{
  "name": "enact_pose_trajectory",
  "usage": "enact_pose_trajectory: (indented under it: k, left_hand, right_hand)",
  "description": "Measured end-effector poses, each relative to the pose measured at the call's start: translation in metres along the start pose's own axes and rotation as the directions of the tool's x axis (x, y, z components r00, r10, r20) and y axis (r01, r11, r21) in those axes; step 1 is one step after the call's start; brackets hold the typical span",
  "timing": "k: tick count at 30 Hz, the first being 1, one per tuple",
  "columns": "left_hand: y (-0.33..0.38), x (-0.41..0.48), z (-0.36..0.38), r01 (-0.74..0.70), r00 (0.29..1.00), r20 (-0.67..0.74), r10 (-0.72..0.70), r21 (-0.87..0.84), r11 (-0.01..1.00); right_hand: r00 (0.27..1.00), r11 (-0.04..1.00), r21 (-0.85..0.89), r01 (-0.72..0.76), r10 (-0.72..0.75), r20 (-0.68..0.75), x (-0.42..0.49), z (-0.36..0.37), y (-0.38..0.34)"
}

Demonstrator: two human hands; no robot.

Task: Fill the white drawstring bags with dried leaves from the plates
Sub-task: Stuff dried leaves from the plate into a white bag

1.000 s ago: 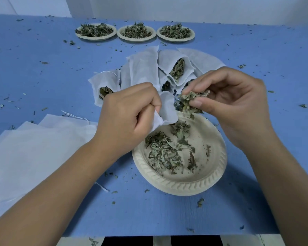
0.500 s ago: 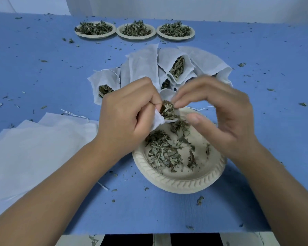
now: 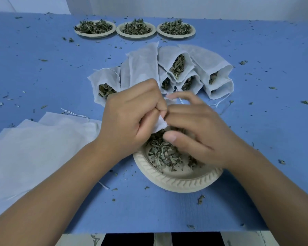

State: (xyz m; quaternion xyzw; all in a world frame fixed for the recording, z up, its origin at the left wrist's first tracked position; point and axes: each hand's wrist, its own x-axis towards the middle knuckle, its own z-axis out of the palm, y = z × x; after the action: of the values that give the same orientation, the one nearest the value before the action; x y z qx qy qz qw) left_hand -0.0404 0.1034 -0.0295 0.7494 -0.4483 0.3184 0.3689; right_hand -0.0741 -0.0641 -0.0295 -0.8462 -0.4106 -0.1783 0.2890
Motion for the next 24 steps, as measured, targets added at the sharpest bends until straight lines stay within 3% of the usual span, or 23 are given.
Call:
enact_pose_trajectory:
  k: [2, 5, 7, 8, 10, 12, 13, 18, 24]
  left_hand:
    - [-0.001, -0.001, 0.000, -0.008, 1.000, 0.015, 0.008, 0.013, 1.000]
    - [-0.002, 0.000, 0.000, 0.046, 0.998, -0.049, -0.046, -0.004, 0.999]
    - [-0.002, 0.001, 0.000, 0.085, 0.993, -0.081, -0.086, -0.011, 0.996]
    - [-0.002, 0.001, 0.000, 0.103, 0.990, -0.091, -0.104, -0.013, 0.995]
    - [-0.002, 0.000, 0.001, 0.127, 0.987, -0.093, -0.129, -0.020, 0.992]
    - [-0.002, 0.000, 0.001, 0.134, 0.987, -0.087, -0.135, -0.022, 0.991]
    - [-0.002, 0.000, 0.001, 0.135, 0.987, -0.086, -0.136, -0.021, 0.991]
    - [-0.001, 0.000, 0.001, 0.141, 0.986, -0.083, -0.142, -0.012, 0.990]
    - [-0.001, 0.000, 0.001, 0.135, 0.988, -0.076, -0.135, -0.011, 0.991]
  right_hand:
    - [0.997, 0.998, 0.049, -0.035, 0.032, 0.067, 0.001, 0.003, 0.000]
    - [0.944, 0.936, 0.291, -0.197, 0.261, -0.200, -0.003, -0.012, 0.006]
    - [0.880, 0.901, 0.321, -0.292, 0.385, -0.280, -0.005, -0.022, 0.011]
    - [0.881, 0.903, 0.254, -0.345, 0.405, -0.243, -0.005, -0.025, 0.015]
    - [0.888, 0.877, 0.141, -0.459, 0.459, 0.032, -0.004, -0.024, 0.018]
    - [0.810, 0.854, 0.036, -0.520, 0.479, 0.338, -0.005, -0.021, 0.019]
    - [0.779, 0.851, 0.017, -0.525, 0.472, 0.414, -0.006, -0.018, 0.019]
    - [0.793, 0.848, 0.116, -0.518, 0.424, 0.438, -0.004, -0.017, 0.014]
    - [0.809, 0.869, 0.070, -0.489, 0.422, 0.410, -0.003, -0.013, 0.014]
